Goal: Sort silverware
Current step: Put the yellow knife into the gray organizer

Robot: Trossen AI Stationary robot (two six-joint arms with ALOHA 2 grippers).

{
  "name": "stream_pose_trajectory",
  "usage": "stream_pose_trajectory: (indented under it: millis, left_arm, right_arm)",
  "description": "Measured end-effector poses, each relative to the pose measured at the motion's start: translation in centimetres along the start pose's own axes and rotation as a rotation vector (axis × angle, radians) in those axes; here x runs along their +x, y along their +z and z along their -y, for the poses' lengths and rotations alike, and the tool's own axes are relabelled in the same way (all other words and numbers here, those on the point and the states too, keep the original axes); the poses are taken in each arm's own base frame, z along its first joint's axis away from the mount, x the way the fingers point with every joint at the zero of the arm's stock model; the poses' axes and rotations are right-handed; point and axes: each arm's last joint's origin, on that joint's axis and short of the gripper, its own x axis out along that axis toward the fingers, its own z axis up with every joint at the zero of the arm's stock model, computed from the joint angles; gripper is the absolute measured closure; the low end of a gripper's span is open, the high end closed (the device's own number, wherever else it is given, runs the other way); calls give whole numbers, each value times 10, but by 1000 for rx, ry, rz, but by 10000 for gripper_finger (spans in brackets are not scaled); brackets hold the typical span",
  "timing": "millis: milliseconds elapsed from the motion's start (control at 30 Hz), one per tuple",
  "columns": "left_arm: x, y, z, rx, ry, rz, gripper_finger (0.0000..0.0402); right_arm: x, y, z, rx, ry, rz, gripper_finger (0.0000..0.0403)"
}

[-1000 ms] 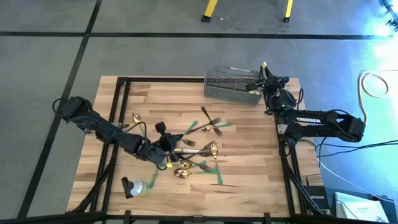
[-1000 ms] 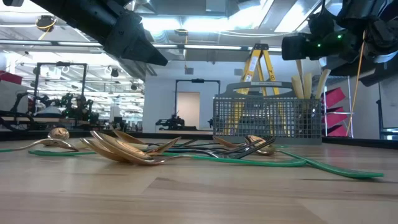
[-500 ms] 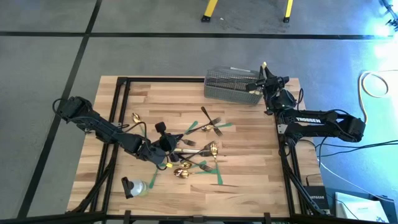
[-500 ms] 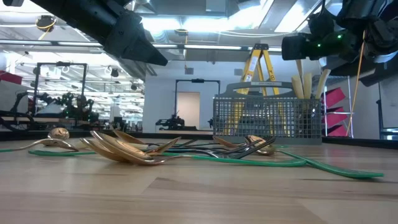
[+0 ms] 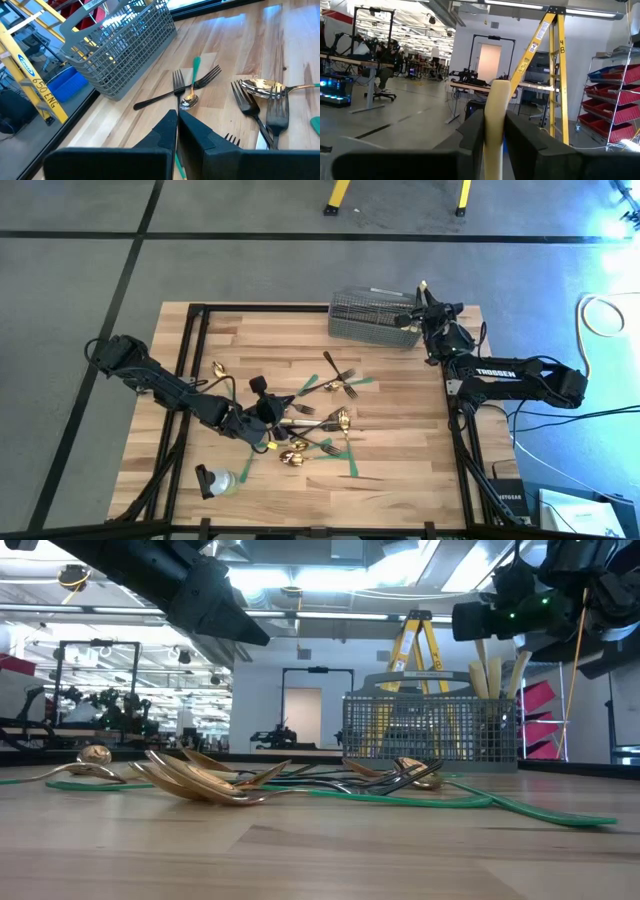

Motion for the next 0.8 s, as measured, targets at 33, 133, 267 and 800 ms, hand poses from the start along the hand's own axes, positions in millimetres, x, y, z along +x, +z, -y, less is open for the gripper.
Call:
stream_pose_trajectory:
  millis: [33,133,267,800]
  left_arm:
    - [0,0,0,0,0,0,402]
    - [0,0,0,0,0,0,402]
    - [0,0,0,0,0,0,402]
    - [0,0,0,-4,0,0,402]
  right_arm:
    - [0,0,0,3,0,0,345]
    - [0,-1,0,11,2,-6,345]
    - [0,-3,-1,-7,10,-26,345]
    - [-1,-15,-5,-19,41,-121,345]
